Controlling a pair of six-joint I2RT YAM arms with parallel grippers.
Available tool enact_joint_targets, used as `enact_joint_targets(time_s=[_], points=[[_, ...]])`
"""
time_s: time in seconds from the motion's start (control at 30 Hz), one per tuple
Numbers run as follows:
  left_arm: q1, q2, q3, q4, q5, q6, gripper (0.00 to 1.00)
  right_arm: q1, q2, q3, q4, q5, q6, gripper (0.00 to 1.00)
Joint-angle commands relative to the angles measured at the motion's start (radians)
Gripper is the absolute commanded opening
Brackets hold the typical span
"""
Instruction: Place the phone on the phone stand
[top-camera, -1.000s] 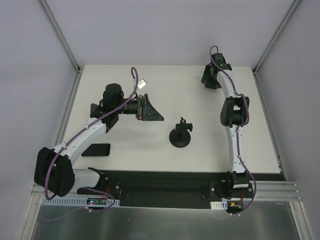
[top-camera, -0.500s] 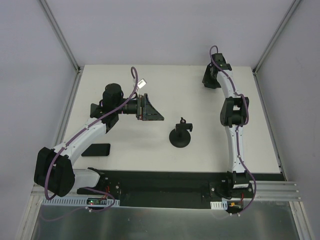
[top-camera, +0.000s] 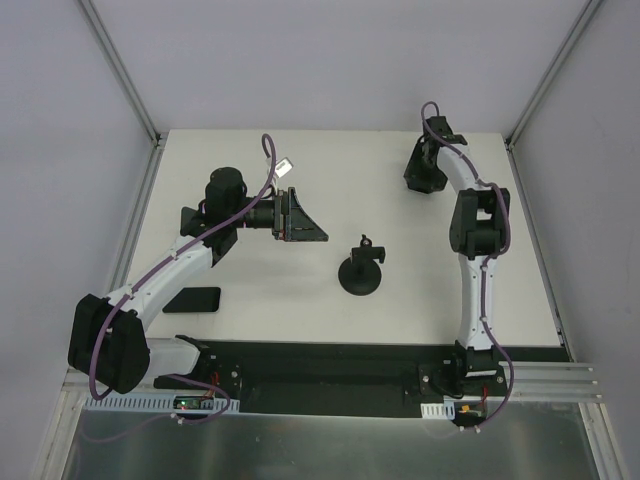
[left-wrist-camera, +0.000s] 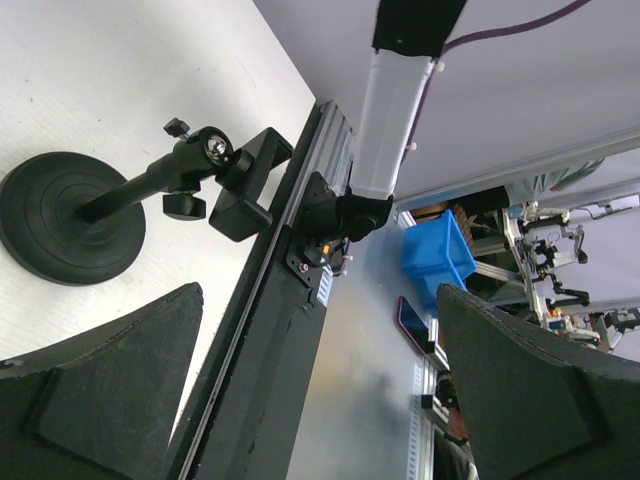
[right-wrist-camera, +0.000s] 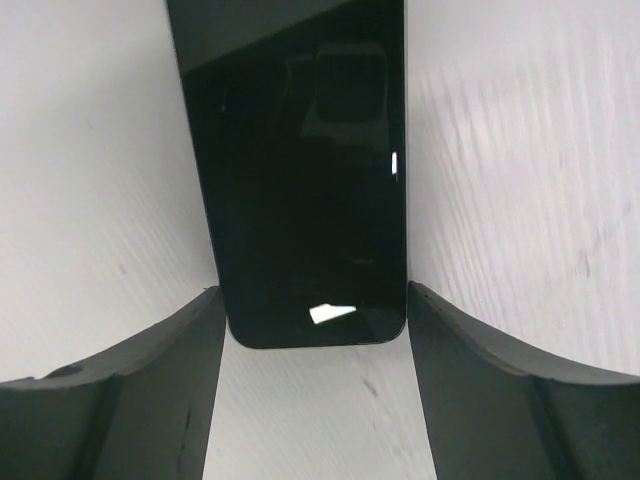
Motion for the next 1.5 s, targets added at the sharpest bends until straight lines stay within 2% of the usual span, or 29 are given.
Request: enact_joint_targets(time_s=[0.0, 0.07, 0.13, 0.2, 0.27, 0.4, 0.47, 0.63, 0.8, 0.93, 1.17, 1.27, 1.3, 1.43, 1.47], points=[[-0.01, -0.013, -0.008, 0.054, 0.038, -0.01, 0.99, 0.008, -0.186, -0.219, -0.057, -0.071, 0.037, 0.71], [-0.011, -0.008, -0.008, 0.054, 0.039, -0.01, 0.99, 0.013, -0.303, -0.346, -0.003, -0.087, 0.044, 0.73], [-0.011, -0.008, -0.008, 0.054, 0.036, -0.01, 0.99, 0.016, -0.423, -0.546, 0.081, -0.102, 0.053, 0.75], [-0.011, -0.007, -0.009, 0.054, 0.035, -0.009, 0.99, 0.017, -0.488, -0.699, 0.14, -0.123, 0.061, 0.78], [-0.011, -0.008, -0.011, 0.054, 0.035, -0.009, 0.99, 0.017, -0.535, -0.741, 0.187, -0.136, 0.057, 0.8], [-0.011, -0.013, -0.011, 0.054, 0.033, -0.007, 0.99, 0.017, -0.476, -0.659, 0.091, -0.111, -0.003, 0.96], [-0.011, -0.015, -0.011, 0.054, 0.031, -0.004, 0.99, 0.028, -0.435, -0.605, 0.053, -0.076, -0.019, 0.99], [-0.01, -0.019, -0.011, 0.051, 0.03, -0.001, 0.99, 0.028, -0.346, -0.496, -0.056, 0.002, -0.008, 0.99], [-0.01, -0.015, -0.011, 0.048, 0.028, 0.004, 0.99, 0.022, -0.271, -0.389, -0.122, -0.001, 0.023, 0.96], [-0.011, -0.008, -0.009, 0.039, 0.027, 0.011, 0.99, 0.008, -0.231, -0.364, -0.144, -0.033, 0.034, 0.94], [-0.011, -0.007, 0.0, -0.009, 0.008, 0.044, 0.99, 0.002, -0.225, -0.376, -0.159, -0.071, 0.015, 0.77], [-0.01, -0.005, 0.011, -0.051, -0.011, 0.079, 0.99, 0.003, -0.232, -0.39, -0.159, -0.081, 0.004, 0.59], [-0.011, -0.004, 0.015, -0.061, -0.015, 0.094, 0.99, 0.003, -0.238, -0.398, -0.159, -0.076, 0.001, 0.49], [-0.011, -0.001, 0.02, -0.085, -0.027, 0.114, 0.99, 0.005, -0.338, -0.496, -0.091, -0.055, -0.011, 0.36], [-0.011, -0.001, 0.021, -0.087, -0.027, 0.114, 0.99, 0.003, -0.361, -0.545, -0.077, -0.052, -0.014, 0.28]])
